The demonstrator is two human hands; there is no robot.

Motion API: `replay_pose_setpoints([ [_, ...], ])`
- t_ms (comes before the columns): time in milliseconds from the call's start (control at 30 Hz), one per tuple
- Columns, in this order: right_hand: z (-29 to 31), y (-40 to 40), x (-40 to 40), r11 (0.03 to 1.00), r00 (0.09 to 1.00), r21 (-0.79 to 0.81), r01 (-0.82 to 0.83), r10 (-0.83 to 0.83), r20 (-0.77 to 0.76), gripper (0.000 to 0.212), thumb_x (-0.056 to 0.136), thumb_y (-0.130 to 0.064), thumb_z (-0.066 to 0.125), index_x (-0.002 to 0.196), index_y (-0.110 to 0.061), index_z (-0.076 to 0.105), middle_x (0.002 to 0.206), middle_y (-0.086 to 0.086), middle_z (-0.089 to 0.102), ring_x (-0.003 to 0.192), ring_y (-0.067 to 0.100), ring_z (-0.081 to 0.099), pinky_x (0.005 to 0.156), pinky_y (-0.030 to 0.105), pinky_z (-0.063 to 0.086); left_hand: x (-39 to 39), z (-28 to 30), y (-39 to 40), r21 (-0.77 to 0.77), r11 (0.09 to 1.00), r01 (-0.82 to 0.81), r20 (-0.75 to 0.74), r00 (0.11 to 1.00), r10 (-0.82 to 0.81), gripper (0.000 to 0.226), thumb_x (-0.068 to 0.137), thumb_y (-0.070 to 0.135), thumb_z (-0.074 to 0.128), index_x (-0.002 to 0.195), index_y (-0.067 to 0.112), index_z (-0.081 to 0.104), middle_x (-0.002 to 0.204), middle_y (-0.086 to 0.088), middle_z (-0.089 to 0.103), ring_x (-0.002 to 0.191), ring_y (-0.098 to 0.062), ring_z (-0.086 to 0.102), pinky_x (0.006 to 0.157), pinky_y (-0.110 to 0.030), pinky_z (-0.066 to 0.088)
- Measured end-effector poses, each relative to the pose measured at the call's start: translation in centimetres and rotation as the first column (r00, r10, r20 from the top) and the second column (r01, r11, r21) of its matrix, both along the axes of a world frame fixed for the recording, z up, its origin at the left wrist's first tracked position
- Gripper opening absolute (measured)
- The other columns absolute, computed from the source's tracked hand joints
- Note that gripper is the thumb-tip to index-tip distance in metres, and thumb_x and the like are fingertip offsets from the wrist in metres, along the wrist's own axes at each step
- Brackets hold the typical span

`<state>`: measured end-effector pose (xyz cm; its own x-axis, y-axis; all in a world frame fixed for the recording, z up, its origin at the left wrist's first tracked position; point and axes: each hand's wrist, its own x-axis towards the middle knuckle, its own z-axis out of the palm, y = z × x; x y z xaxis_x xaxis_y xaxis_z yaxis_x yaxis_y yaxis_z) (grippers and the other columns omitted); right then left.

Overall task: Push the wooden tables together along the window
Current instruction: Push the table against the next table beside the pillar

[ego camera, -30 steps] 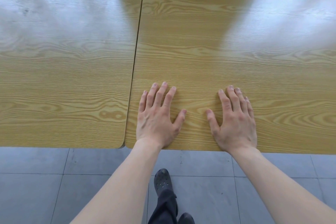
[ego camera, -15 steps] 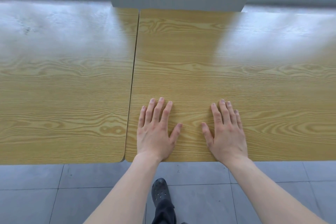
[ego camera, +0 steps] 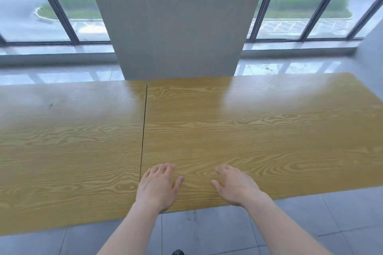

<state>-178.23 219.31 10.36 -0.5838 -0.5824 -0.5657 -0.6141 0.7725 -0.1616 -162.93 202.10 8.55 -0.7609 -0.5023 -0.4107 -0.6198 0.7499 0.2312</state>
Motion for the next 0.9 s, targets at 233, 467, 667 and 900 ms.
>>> replay_pose_setpoints([
  [233, 8.0, 4.3, 2.8, 0.997, 1.000, -0.073, -0.015, 0.015, -0.012, 0.059, 0.104, -0.054, 0.038, 0.154, -0.022, 0.039, 0.160, 0.001, 0.040, 0.145, 0.026, 0.039, 0.115, 0.042, 0.037, 3.3, 9.6, 3.7, -0.055, 0.998, -0.024, 0.042, 0.999, 0.027, 0.064, 0.103, 0.061, 0.025, 0.159, 0.032, 0.027, 0.161, 0.007, 0.037, 0.150, -0.019, 0.030, 0.121, -0.039, 0.025],
  [467, 14.6, 10.0, 8.5, 0.993, 0.997, -0.111, -0.046, 0.040, -0.059, 0.055, 0.103, -0.052, 0.040, 0.146, -0.018, 0.048, 0.148, 0.007, 0.053, 0.134, 0.030, 0.050, 0.108, 0.046, 0.045, 8.8, 15.6, 8.7, -0.043, 0.999, -0.003, 0.058, 0.998, 0.005, 0.065, 0.101, 0.064, 0.024, 0.157, 0.031, 0.031, 0.165, 0.006, 0.031, 0.152, -0.021, 0.026, 0.123, -0.043, 0.024],
  [667, 17.6, 11.8, 12.3, 0.990, 0.998, -0.129, -0.054, 0.048, -0.051, 0.053, 0.105, -0.049, 0.038, 0.139, -0.013, 0.055, 0.139, 0.010, 0.060, 0.127, 0.030, 0.056, 0.105, 0.044, 0.047, 13.1, 18.5, 10.3, -0.023, 0.999, -0.040, 0.081, 0.996, 0.041, 0.068, 0.100, 0.066, 0.023, 0.157, 0.030, 0.031, 0.166, 0.002, 0.029, 0.153, -0.024, 0.027, 0.123, -0.046, 0.025],
  [900, 19.8, 10.6, 16.3, 0.987, 0.993, -0.129, -0.097, 0.087, -0.075, 0.056, 0.105, -0.050, 0.038, 0.149, -0.017, 0.047, 0.151, 0.008, 0.051, 0.138, 0.030, 0.047, 0.113, 0.044, 0.041, 17.1, 21.7, 9.6, -0.019, 0.997, -0.073, 0.023, 0.997, 0.074, 0.064, 0.102, 0.063, 0.024, 0.157, 0.029, 0.032, 0.164, 0.001, 0.034, 0.149, -0.026, 0.032, 0.119, -0.046, 0.030],
])
